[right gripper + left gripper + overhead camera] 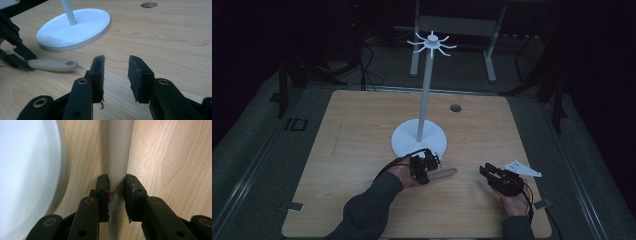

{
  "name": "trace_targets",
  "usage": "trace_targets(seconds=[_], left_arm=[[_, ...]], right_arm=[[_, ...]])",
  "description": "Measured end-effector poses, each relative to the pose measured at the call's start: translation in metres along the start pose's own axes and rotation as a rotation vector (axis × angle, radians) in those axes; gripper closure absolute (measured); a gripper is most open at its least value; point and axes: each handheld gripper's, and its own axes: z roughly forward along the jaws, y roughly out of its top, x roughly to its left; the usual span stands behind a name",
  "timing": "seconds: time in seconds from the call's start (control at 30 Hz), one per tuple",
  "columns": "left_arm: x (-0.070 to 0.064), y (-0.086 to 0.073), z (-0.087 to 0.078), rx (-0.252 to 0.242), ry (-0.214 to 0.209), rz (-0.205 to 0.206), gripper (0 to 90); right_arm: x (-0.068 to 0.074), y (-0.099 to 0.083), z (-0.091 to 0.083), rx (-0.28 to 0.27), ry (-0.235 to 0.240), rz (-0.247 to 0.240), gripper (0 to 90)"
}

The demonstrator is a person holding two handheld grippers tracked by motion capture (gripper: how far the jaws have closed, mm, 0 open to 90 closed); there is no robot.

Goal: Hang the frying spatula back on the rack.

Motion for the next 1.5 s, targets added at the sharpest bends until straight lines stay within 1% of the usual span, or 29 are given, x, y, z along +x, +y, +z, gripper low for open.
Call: trace_targets(seconds=[0.07, 0.1, 0.13, 0.17, 0.23, 0.43, 0.47, 0.5, 0.6, 0.7, 0.8, 0.9, 1.03, 1.07, 1.2, 1.3, 1.4, 1.47, 1.5], left_arm=[[0.001, -0.001, -0.005, -0.033, 0.009, -0.023, 74.7], [0.001, -0.001, -0.005, -0.033, 0.009, -0.023, 74.7], [0.001, -0.002, -0.008, -0.052, 0.02, -0.038, 74.7], [0.001, -0.002, -0.011, -0.059, 0.03, -0.043, 74.7], [0.001, -0.003, -0.017, -0.091, 0.049, -0.058, 74.8], [-0.002, -0.003, -0.03, -0.156, 0.103, -0.089, 74.7], [-0.002, -0.003, -0.03, -0.156, 0.103, -0.089, 74.7], [-0.002, -0.003, -0.033, -0.179, 0.116, -0.103, 74.8], [-0.003, -0.002, -0.04, -0.219, 0.138, -0.128, 74.7], [-0.005, -0.003, -0.047, -0.274, 0.167, -0.159, 74.7], [-0.006, -0.003, -0.055, -0.317, 0.189, -0.18, 74.7], [-0.009, -0.003, -0.061, -0.359, 0.222, -0.205, 74.7], [-0.012, -0.004, -0.069, -0.411, 0.249, -0.217, 74.7], [-0.012, -0.004, -0.071, -0.418, 0.254, -0.219, 74.7], [-0.014, -0.006, -0.079, -0.476, 0.28, -0.256, 74.7], [-0.014, -0.008, -0.085, -0.528, 0.299, -0.291, 74.7], [-0.013, -0.009, -0.091, -0.559, 0.321, -0.322, 74.7], [-0.012, -0.009, -0.093, -0.566, 0.327, -0.327, 74.7], [-0.012, -0.009, -0.097, -0.594, 0.347, -0.35, 74.7]], right_arm=[[0.0, 0.0, 0.0, -0.001, -0.001, 0.001, 65.7], [0.0, 0.0, 0.0, -0.001, -0.001, 0.001, 65.7], [0.0, 0.0, 0.0, -0.002, -0.002, 0.0, 65.6], [0.0, 0.0, 0.0, -0.002, -0.002, 0.001, 65.6], [0.0, 0.0, 0.0, -0.001, -0.002, 0.001, 65.6], [0.0, 0.0, 0.001, 0.0, -0.002, 0.001, 65.6], [0.0, 0.0, 0.001, 0.0, -0.002, 0.001, 65.6], [0.0, -0.001, 0.0, -0.001, -0.002, 0.003, 65.6], [0.0, -0.001, 0.0, -0.002, -0.003, 0.004, 65.6], [0.0, -0.001, 0.0, -0.003, -0.003, 0.005, 65.6], [-0.001, -0.001, 0.0, -0.003, -0.004, 0.004, 65.6], [-0.001, -0.001, 0.0, -0.005, -0.005, 0.002, 65.6], [-0.001, -0.001, 0.0, -0.004, -0.006, 0.002, 65.6], [-0.001, -0.001, 0.0, -0.004, -0.007, 0.002, 65.6], [-0.001, -0.001, 0.0, -0.005, -0.007, 0.004, 65.6], [-0.001, -0.001, 0.0, -0.007, -0.008, 0.006, 65.6], [-0.001, -0.001, 0.0, -0.004, -0.008, 0.004, 65.6], [-0.001, -0.001, 0.0, -0.003, -0.007, 0.003, 65.6], [0.0, -0.001, 0.0, -0.004, -0.007, 0.003, 65.5]])
